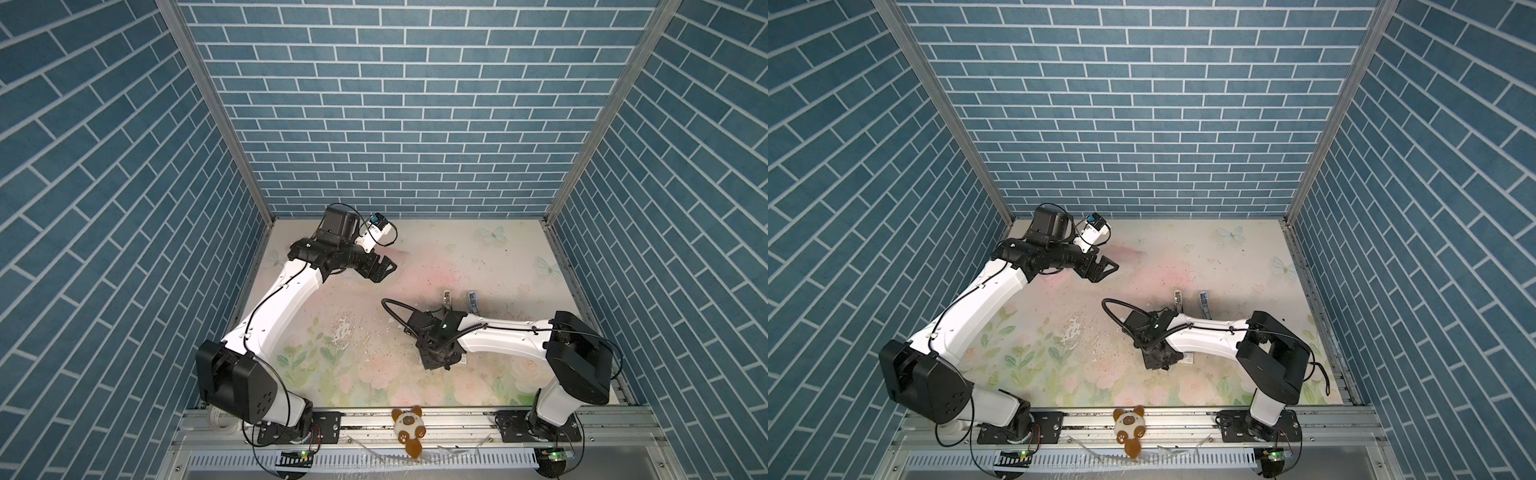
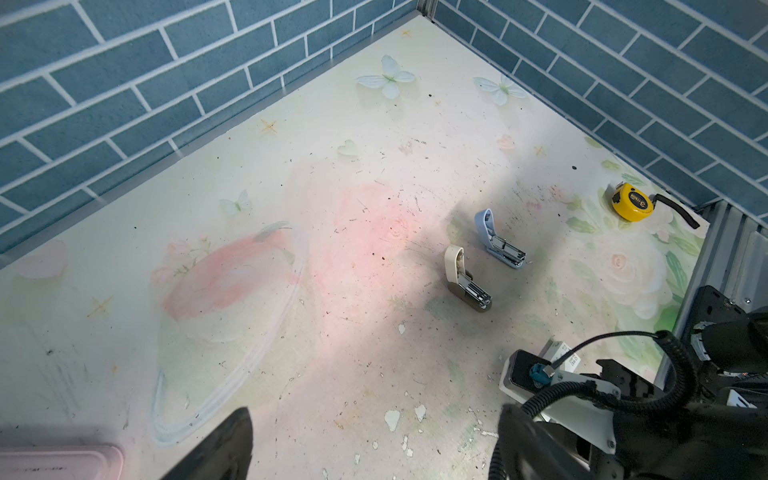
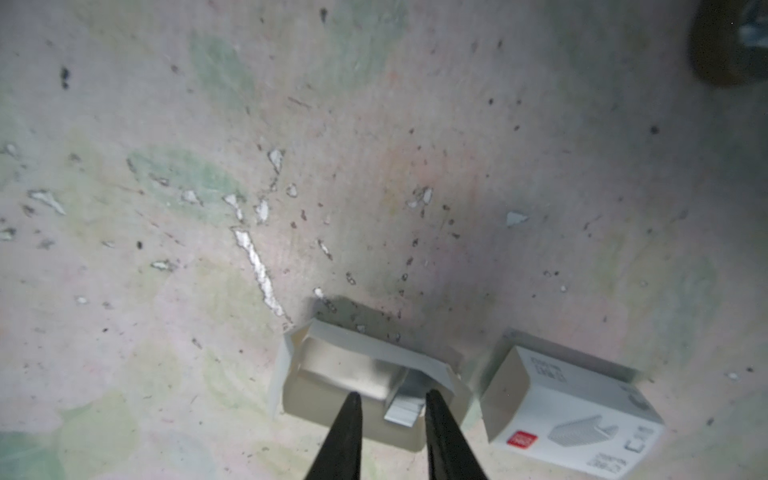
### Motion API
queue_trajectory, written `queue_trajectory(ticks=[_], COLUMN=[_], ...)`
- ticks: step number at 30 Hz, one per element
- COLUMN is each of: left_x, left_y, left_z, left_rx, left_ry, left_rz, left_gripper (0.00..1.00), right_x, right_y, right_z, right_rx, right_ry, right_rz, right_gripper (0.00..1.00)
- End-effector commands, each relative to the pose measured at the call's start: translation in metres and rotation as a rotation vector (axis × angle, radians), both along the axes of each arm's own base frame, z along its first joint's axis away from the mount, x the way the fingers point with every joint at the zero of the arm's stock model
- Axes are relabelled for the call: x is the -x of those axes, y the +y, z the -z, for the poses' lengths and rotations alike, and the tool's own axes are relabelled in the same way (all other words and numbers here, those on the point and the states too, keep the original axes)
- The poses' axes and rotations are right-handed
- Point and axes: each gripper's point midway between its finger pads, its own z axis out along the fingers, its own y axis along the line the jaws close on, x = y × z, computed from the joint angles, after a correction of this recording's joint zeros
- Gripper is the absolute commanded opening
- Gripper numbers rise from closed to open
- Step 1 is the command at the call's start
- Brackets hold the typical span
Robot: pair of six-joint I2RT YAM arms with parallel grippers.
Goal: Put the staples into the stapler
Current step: 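Close the right gripper on a silver staple strip inside the box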
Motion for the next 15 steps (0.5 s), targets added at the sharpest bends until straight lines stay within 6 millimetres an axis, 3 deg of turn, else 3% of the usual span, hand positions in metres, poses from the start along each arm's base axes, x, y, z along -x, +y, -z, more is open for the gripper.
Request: queue_trajectory(ticks=[1,15], left_x=[0.0039,0.0048], left_y=[0.0009,0.0009], left_z=[-0.0022,-0.0009], left_rx=[0.016,0.017], left_ry=[-0.001,0.001], left_rz=[0.003,0.004], left_gripper=[0.94,0.93], right_x=[-0.0008,-0.002], right_y=[-0.0035,-0.0082], right_z=[-0.001,0.0031], right_rx=[0.047,0.091], right_ry=[-0.011,-0.011], right_rz=[-0.002,0.009], right_gripper=[0.29,0.31])
